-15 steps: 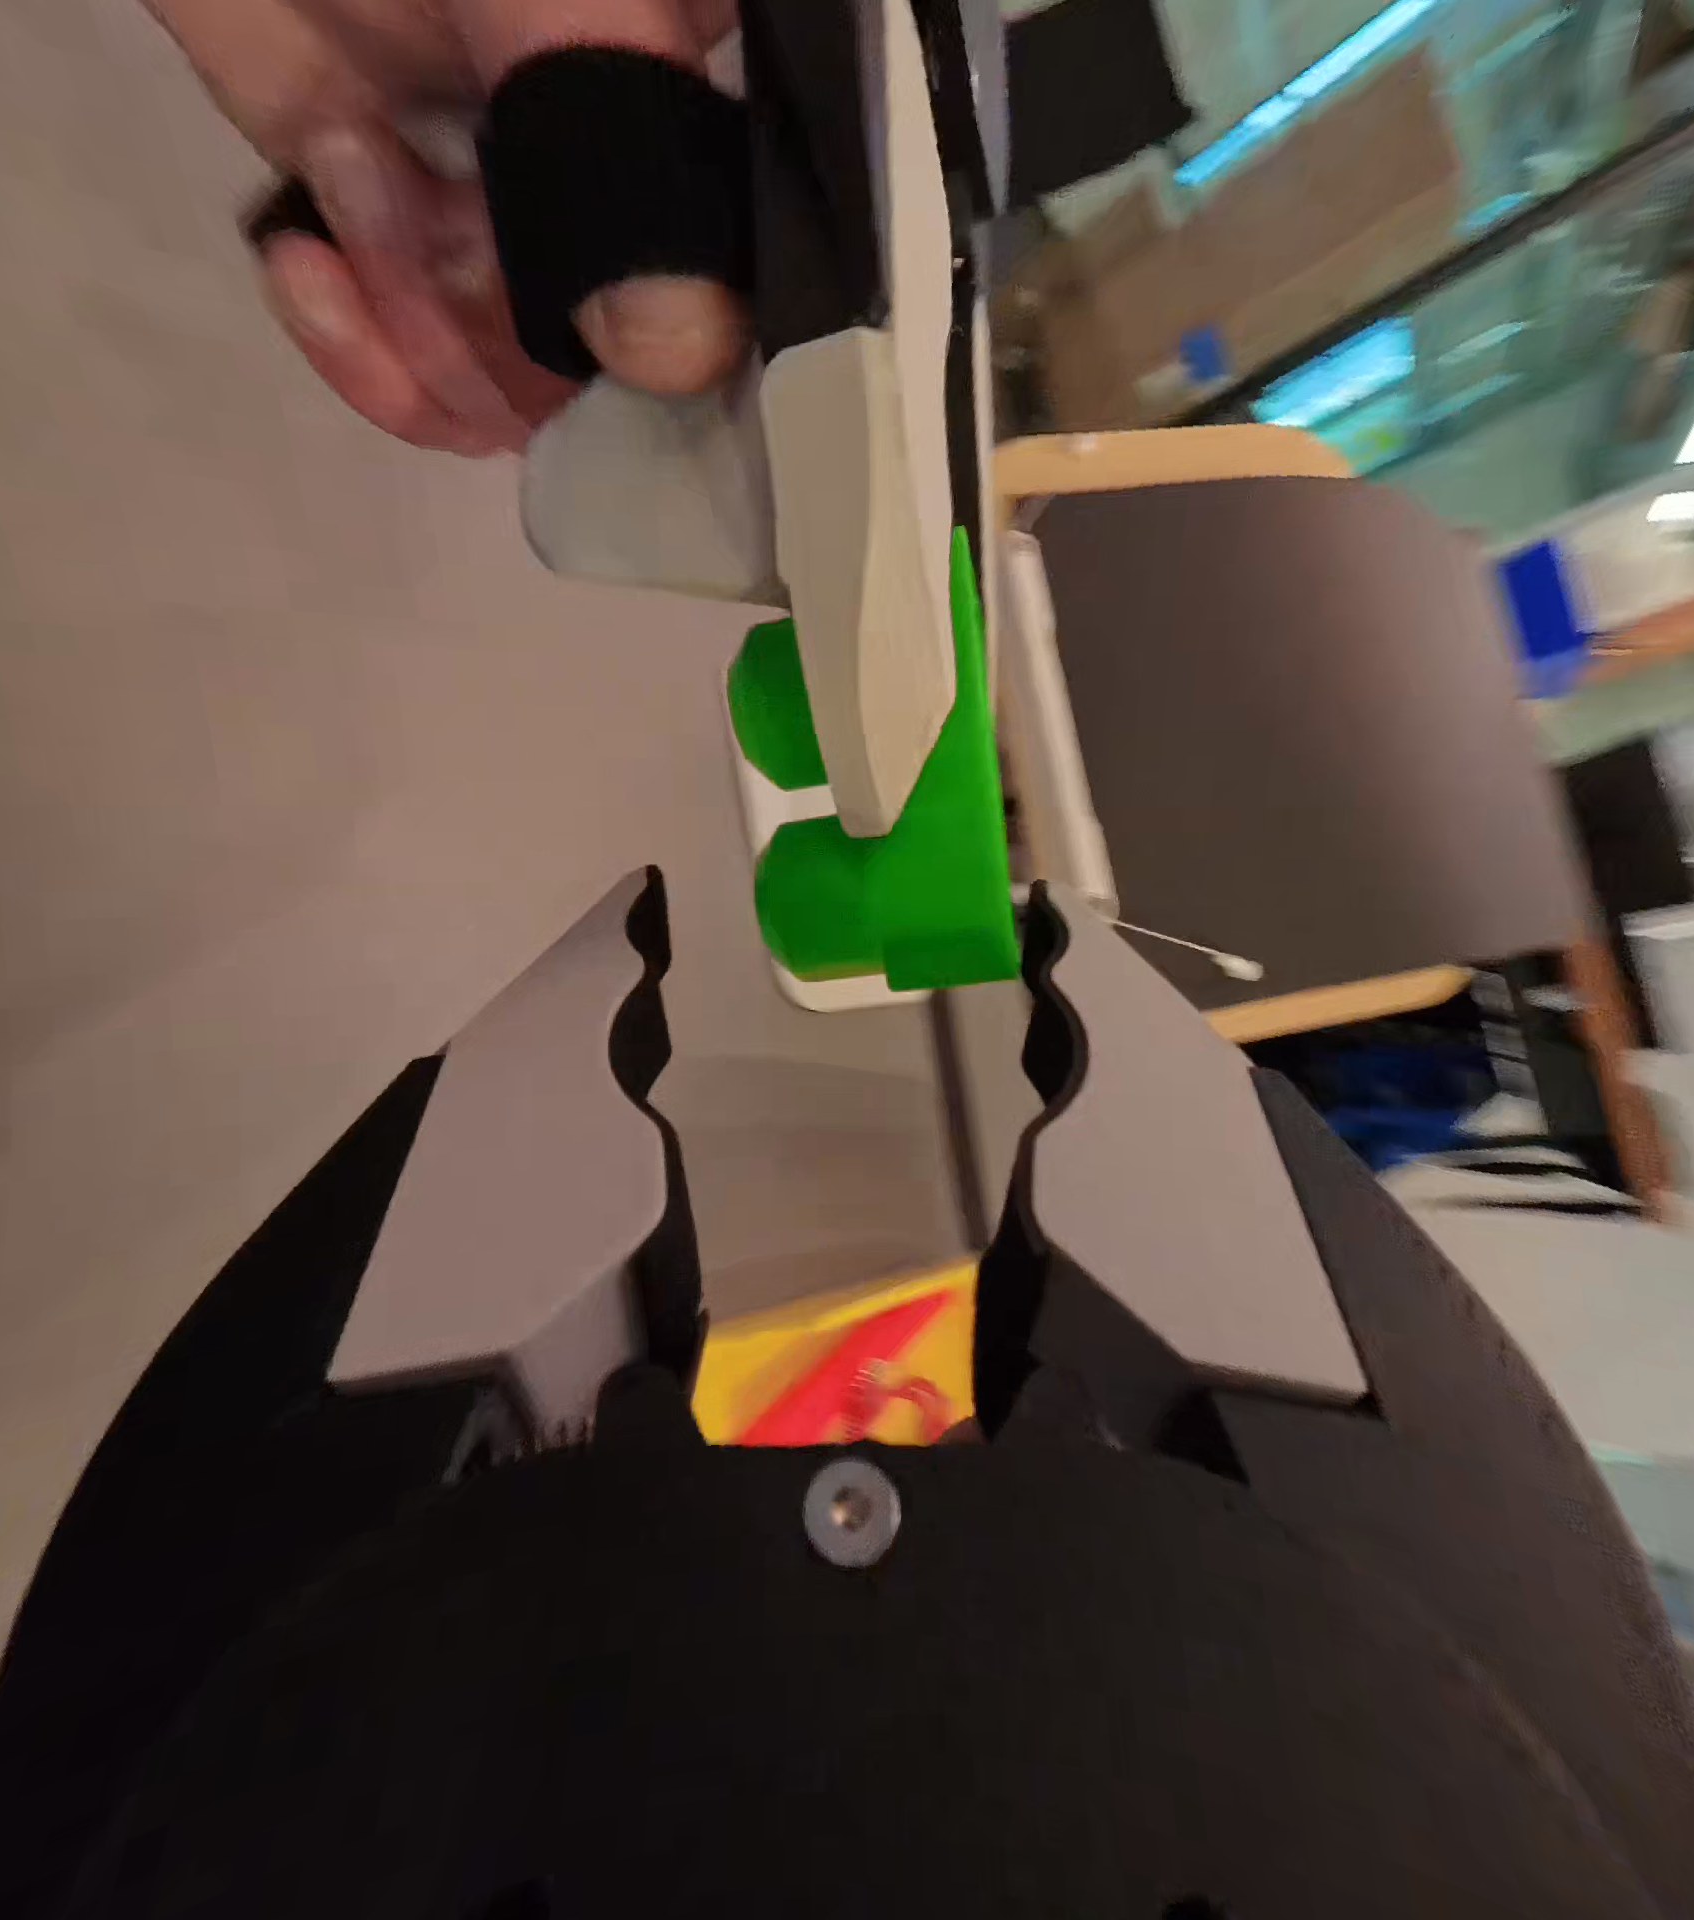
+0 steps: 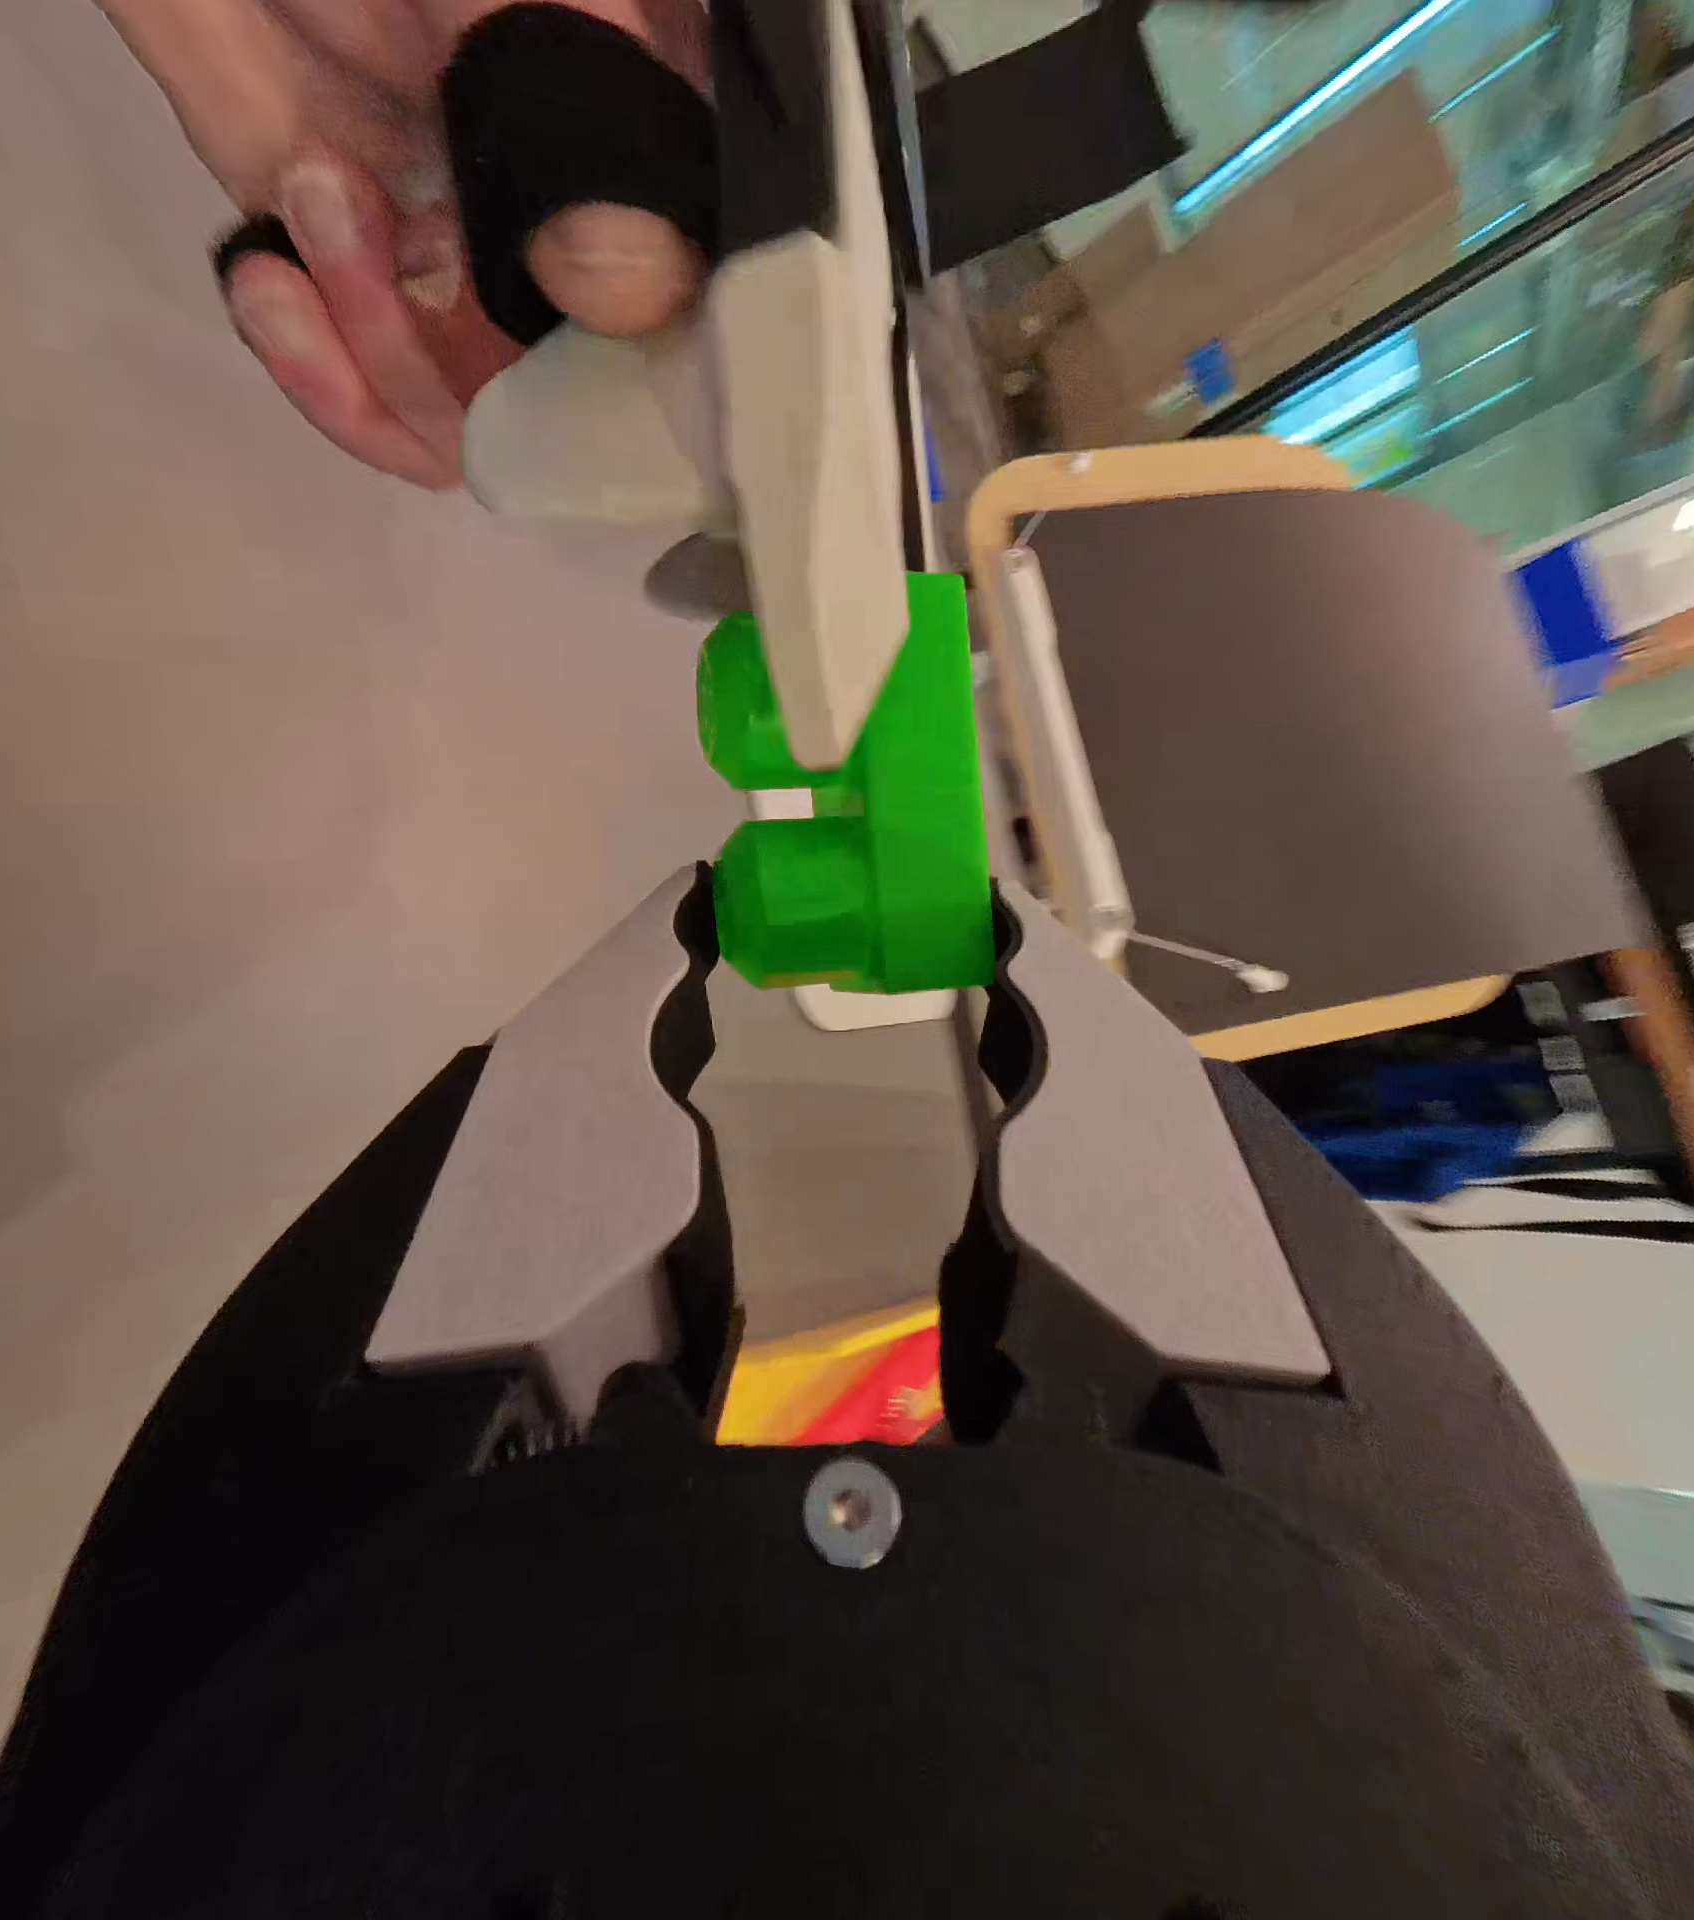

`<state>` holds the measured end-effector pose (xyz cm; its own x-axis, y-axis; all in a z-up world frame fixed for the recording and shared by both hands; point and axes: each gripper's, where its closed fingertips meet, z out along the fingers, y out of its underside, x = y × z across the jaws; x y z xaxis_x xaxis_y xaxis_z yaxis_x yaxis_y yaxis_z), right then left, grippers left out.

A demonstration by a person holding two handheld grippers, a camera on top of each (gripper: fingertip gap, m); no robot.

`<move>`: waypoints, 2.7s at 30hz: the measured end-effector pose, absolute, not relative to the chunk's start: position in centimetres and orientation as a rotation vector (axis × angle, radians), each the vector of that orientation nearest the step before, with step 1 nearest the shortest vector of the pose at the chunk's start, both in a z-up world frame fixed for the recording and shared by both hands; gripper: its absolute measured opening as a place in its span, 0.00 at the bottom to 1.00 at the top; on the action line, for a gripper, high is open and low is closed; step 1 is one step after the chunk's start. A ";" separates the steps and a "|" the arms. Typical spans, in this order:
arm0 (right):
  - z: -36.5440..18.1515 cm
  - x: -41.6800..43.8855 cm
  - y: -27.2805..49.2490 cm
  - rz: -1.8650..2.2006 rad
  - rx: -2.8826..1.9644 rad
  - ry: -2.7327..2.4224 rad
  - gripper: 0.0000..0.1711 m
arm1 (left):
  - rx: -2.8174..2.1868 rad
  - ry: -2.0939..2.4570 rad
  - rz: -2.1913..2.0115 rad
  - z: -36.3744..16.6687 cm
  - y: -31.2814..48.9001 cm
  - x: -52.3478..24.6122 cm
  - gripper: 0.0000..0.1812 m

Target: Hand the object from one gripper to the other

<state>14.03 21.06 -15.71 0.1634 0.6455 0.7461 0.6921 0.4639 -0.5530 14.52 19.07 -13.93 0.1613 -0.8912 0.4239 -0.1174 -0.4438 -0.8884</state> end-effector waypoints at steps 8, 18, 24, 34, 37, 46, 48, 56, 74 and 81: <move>-17.9 14.1 18.5 0.741 -1.586 -1.618 0.28 | -1.272 1.397 -0.442 -13.8 18.3 13.7 0.40; -17.8 14.4 14.7 1.354 -1.713 -1.731 0.28 | -1.051 1.722 -0.020 -16.3 17.1 14.7 0.26; -17.4 14.2 14.6 1.397 -1.677 -1.737 0.28 | -1.064 1.715 -0.041 -16.5 17.0 14.7 0.21; -14.4 14.0 19.4 0.486 -1.314 -1.592 0.43 | -1.443 1.359 -0.662 -14.3 18.2 13.7 0.20; -13.9 14.3 20.7 -0.047 -1.147 -1.577 0.40 | -1.615 1.205 -0.940 -14.1 18.8 13.6 0.20; -13.4 13.6 21.4 -0.612 -0.896 -1.562 0.27 | -1.822 1.024 -1.313 -14.2 18.2 14.3 0.20; -13.4 13.5 21.3 -0.564 -0.917 -1.570 0.27 | -1.816 1.016 -1.334 -14.2 18.1 14.3 0.20; -14.3 13.9 21.5 -0.455 -1.055 -1.620 0.27 | -1.691 1.146 -0.887 -14.8 19.6 13.2 0.43; -14.2 13.1 20.0 -0.571 -0.818 -1.676 0.29 | -1.697 1.281 -1.187 -13.8 16.9 14.0 0.18; -15.9 13.8 18.7 0.229 -1.292 -1.705 0.42 | -1.384 1.492 -0.268 -14.3 18.9 13.2 0.18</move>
<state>13.83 18.69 -15.88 0.0101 0.8258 0.5639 0.6478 0.4242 -0.6328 13.16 18.93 -14.27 0.2018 -0.8331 -0.5151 -0.6012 0.3098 -0.7366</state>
